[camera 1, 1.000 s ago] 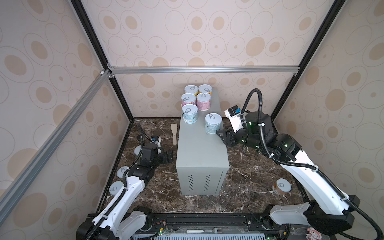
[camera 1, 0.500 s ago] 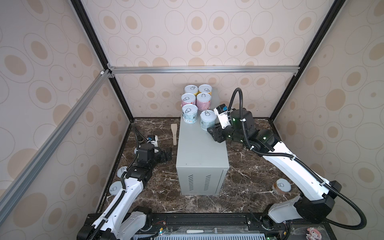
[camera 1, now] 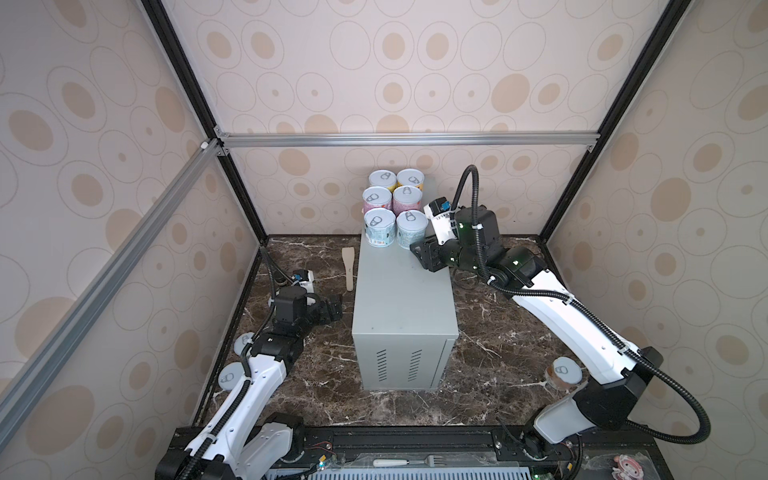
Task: Place and organize the canned foods onto the counter
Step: 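Push the light blue can with the right gripper against the can cluster, then lower the right gripper beside the cabinet while the left reaches for the green can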
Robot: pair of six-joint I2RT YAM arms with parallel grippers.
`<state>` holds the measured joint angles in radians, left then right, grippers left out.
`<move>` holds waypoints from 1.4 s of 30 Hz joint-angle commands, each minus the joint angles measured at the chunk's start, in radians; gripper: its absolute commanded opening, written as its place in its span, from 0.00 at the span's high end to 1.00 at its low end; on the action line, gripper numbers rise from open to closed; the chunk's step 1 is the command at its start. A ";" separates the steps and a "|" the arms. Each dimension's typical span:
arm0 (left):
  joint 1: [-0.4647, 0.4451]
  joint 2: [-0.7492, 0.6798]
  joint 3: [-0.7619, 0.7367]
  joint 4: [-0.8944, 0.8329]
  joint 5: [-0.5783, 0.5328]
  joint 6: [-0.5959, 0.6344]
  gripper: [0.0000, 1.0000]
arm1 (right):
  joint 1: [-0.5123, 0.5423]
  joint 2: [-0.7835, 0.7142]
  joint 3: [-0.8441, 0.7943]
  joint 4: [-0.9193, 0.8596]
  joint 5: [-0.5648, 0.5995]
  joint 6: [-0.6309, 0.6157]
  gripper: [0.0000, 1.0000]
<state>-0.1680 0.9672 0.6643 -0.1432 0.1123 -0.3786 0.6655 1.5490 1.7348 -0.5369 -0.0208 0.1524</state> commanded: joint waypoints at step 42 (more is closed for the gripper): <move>0.025 0.051 0.146 -0.224 -0.355 -0.129 0.01 | -0.035 -0.199 -0.058 -0.084 -0.050 0.053 0.17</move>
<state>-0.1509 1.0031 0.7364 -0.2722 -0.1020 -0.4328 0.6334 1.3895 1.7149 -0.6052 -0.0822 0.1886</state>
